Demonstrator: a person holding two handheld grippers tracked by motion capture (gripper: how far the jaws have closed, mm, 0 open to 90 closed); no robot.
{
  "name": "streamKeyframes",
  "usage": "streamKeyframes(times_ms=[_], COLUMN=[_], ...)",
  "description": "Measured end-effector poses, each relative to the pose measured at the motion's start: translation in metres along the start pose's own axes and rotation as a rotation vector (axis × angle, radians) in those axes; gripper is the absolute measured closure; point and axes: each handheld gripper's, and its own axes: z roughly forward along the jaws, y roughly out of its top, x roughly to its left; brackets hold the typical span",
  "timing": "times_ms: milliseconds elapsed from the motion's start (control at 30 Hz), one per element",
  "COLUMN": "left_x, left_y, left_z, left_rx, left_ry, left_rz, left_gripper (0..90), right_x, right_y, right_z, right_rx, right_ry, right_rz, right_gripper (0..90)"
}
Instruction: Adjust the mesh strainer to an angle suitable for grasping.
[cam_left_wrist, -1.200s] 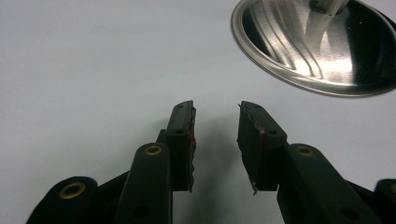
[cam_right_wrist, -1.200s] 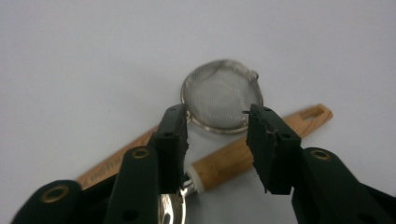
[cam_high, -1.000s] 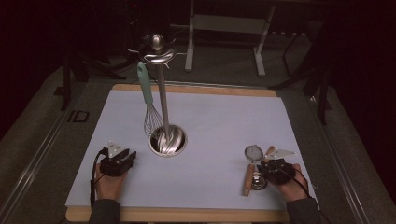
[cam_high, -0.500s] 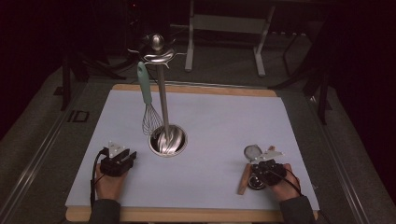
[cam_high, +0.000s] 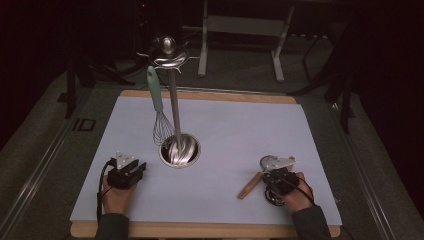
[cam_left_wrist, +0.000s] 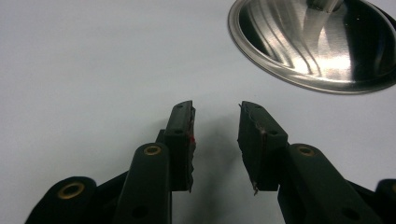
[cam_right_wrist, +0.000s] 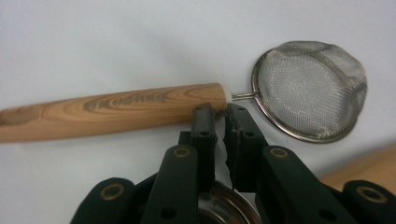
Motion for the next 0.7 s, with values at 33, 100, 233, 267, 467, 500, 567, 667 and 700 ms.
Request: streamKeyframes(times_ms=[33,100,233,267,467,500,567,667,700], left_x=[0.000,0.000,0.000,0.000,0.000,0.000,0.000,-0.001,-0.001], left_y=[0.000,0.000,0.000,0.000,0.000,0.000,0.000,0.000,0.000], left_z=[0.000,0.000,0.000,0.000,0.000,0.000,0.000,0.000,0.000], left_rx=[0.000,0.001,0.001,0.001,-0.001,0.000,0.001,-0.001,0.000], left_ry=[0.000,0.000,0.001,0.001,0.001,0.000,0.000,0.002,0.002], left_rz=[0.000,0.001,0.002,0.002,0.004,0.004,0.004,0.005,0.006], left_gripper=[65.9,65.9,65.9,65.9,65.8,65.9,65.9,65.9,65.9], right_x=[0.001,0.002,0.005,0.006,-0.003,-0.008,-0.021,-0.034,-0.038], right_y=[0.001,0.002,0.006,0.007,0.008,0.008,0.006,0.004,0.002], right_z=[0.002,0.003,0.006,0.008,0.000,-0.003,-0.011,-0.019,-0.021], right_rx=[-0.006,-0.010,-0.016,-0.017,-0.053,-0.067,-0.088,-0.098,-0.098], right_ry=[0.008,0.011,0.025,0.028,-0.006,-0.017,-0.042,-0.076,-0.086], right_rz=[0.001,-0.001,-0.005,-0.009,0.008,0.026,0.072,0.105,0.108], right_gripper=[82.0,82.0,81.2,80.3,79.2,79.3,79.2,74.2,71.8])
